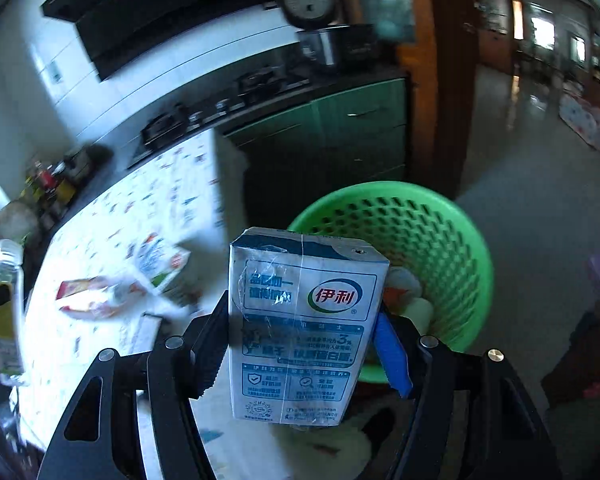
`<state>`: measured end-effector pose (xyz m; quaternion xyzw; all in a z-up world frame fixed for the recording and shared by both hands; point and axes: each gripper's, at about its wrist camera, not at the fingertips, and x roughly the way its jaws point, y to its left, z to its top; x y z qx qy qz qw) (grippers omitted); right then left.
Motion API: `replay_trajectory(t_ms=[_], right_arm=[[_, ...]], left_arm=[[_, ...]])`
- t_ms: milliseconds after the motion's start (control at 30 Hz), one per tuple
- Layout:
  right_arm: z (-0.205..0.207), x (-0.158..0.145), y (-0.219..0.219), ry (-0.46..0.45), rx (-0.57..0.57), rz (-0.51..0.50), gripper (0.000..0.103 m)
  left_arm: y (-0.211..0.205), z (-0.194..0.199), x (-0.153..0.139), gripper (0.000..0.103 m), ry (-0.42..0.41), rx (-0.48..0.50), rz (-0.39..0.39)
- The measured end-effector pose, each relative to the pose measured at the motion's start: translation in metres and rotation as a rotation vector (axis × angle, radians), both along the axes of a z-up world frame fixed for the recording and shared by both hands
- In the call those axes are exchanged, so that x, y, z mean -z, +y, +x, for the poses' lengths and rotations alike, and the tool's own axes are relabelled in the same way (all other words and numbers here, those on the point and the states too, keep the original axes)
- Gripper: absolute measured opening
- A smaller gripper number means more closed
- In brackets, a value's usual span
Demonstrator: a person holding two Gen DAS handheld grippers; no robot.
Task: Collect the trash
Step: 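Lift the carton with the right tool while the left tool grasps the yellow-labelled Calamansi bottle, then drop the carton into the basket with the right tool while the left tool carries the bottle over it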
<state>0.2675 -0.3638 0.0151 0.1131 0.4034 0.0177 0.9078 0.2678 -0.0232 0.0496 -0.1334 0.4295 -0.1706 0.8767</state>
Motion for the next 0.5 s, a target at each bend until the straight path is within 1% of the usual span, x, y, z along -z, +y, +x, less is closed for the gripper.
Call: replay_trajectory(t_ms=[133,200,300,500], right_arm=[[0.016,0.018,-0.035,0.003,0.068,-0.004,0.063],[0.027,0.033,-0.049,0.016,0.088,-0.003,0.063],[0.042,0.055,-0.065,0.036,0.103,-0.002,0.063],[0.069,0.094,-0.085,0.102,0.118,0.007,0.064]], left_arm=[[-0.042,0.025,-0.001,0.058,-0.01,0.065,-0.022],[-0.065,0.04,0.001,0.058,-0.007,0.1,-0.032],[-0.093,0.062,0.007,0.058,0.0,0.142,-0.044],[-0.142,0.099,0.017,0.058,-0.005,0.205,-0.035]])
